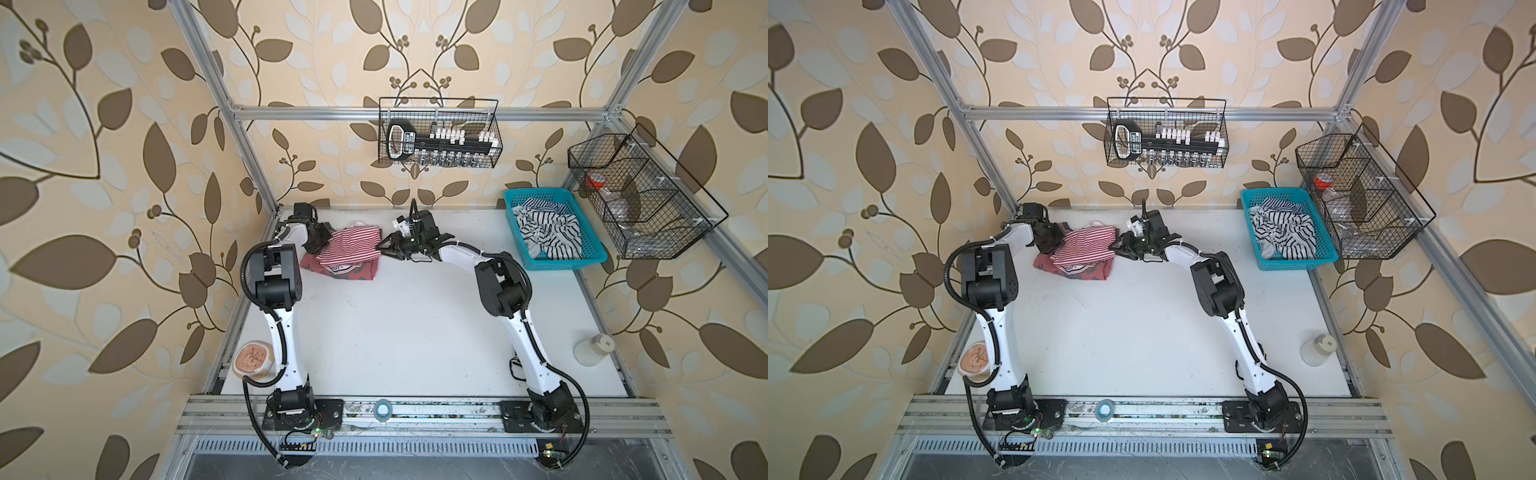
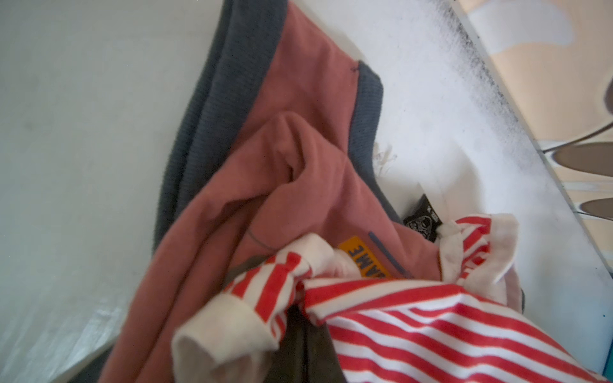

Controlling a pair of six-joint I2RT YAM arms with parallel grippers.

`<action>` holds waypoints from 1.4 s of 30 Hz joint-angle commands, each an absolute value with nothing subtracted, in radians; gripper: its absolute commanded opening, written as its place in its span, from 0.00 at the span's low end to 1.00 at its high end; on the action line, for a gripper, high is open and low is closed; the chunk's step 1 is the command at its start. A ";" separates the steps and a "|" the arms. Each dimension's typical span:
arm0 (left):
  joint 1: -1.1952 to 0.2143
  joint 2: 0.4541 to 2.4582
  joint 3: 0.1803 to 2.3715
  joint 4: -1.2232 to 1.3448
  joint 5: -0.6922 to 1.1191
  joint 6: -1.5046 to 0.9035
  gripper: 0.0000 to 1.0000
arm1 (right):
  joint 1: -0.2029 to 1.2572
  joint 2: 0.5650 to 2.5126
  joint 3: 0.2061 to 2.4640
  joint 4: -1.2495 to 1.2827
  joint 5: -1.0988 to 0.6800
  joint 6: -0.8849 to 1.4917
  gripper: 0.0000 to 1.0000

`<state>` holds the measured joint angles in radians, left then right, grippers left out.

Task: Fold and stack tank tops
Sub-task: Smooth out the tank top.

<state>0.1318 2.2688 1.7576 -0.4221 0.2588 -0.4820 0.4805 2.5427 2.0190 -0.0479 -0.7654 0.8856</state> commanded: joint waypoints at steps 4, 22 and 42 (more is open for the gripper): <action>0.127 2.238 1.718 -0.518 0.286 -0.495 0.05 | 0.479 2.570 2.044 -0.116 -0.683 0.853 0.45; 0.124 2.162 1.722 -0.514 0.319 -0.517 0.19 | 0.508 2.538 2.005 0.042 -0.755 0.949 0.00; 0.125 1.940 1.668 -0.548 0.304 -0.512 0.36 | 0.617 2.283 1.719 0.203 -0.813 1.012 0.00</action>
<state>0.1303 1.9865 1.6886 -0.5224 0.3065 -0.5262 0.5785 2.3123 1.7622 0.1764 -0.7708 0.9730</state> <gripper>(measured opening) 0.360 0.048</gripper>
